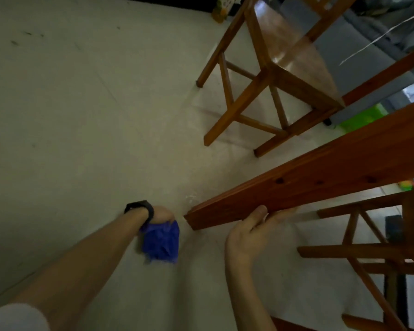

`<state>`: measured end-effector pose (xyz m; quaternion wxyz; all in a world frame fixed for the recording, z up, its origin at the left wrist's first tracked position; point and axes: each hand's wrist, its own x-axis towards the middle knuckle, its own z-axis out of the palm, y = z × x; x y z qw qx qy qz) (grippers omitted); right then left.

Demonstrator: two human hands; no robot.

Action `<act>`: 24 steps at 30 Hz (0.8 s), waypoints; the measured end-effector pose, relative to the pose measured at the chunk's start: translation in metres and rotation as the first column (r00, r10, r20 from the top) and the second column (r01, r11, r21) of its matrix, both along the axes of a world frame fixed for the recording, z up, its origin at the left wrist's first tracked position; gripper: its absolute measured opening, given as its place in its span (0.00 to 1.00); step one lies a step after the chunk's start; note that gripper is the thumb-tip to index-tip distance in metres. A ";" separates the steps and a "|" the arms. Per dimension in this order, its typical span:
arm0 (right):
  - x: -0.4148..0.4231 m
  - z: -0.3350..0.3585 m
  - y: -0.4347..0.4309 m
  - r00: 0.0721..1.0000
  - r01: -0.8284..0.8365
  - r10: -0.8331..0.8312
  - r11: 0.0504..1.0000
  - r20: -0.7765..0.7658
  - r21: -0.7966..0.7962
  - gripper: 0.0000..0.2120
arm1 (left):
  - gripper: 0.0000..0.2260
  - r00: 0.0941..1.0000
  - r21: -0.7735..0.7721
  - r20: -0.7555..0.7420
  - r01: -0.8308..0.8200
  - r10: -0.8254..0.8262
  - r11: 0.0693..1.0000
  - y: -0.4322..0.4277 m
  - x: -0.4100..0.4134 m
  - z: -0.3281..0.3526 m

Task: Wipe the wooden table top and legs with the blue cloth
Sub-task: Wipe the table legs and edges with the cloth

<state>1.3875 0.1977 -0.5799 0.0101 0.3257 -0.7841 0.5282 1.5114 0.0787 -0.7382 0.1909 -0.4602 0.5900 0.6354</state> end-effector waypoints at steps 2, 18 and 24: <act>0.001 0.001 -0.003 0.998 -0.015 0.012 0.999 -0.061 -0.038 0.27 | 0.11 0.979 -0.031 -0.057 -0.198 0.196 0.980 -0.014 0.011 0.006; 0.044 -0.020 0.057 0.573 -0.507 0.262 0.858 0.776 0.084 0.38 | 0.15 0.843 0.293 -0.304 -0.361 0.444 0.885 0.061 0.015 0.147; 0.044 -0.016 0.072 0.724 -0.375 0.216 0.920 0.655 0.111 0.24 | 0.20 0.950 0.083 -0.243 -0.180 0.195 0.980 0.068 0.014 0.188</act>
